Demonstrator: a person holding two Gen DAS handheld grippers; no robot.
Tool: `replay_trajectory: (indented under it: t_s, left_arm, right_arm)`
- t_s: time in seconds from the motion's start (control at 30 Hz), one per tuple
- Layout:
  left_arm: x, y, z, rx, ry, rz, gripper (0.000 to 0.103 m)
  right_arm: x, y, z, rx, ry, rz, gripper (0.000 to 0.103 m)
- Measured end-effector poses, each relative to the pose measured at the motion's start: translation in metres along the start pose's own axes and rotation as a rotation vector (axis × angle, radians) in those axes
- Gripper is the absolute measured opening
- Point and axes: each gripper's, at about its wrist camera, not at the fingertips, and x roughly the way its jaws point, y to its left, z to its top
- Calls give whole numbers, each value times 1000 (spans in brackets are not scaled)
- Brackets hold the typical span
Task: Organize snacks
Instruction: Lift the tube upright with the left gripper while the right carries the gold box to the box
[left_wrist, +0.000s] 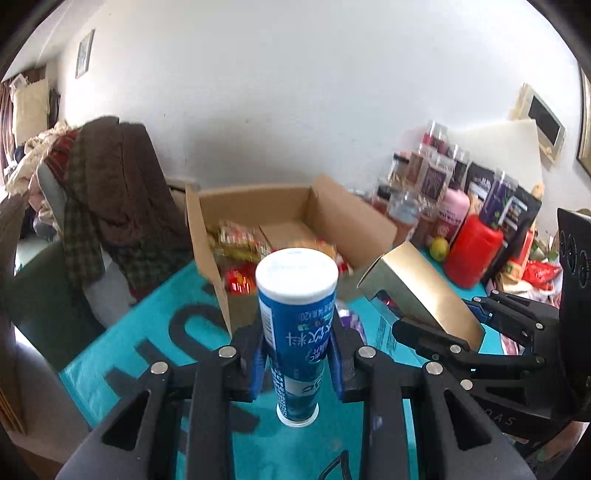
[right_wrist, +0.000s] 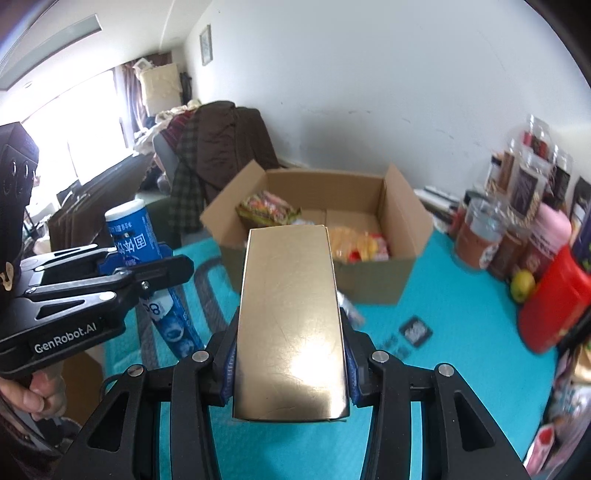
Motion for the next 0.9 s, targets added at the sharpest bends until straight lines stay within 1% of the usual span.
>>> replay_trajectory:
  t_s: [0.27,0.5,0.73,0.9]
  left_arm:
    - [5,6,44,24,-75,-7,28]
    - [22,8,71,43,-94,-8,28]
    - [45,12,96,59,-115,-7,28]
    - [73,14,116,68,-112,-15,28]
  right_arm:
    - [5,-9,42,-29,-74,0,44]
    - [20,-23,70,-12,-93,21,44]
    - [37,-40,90,-11,-110,-9,44]
    - [57,-59,103,-3,-101,-39,44]
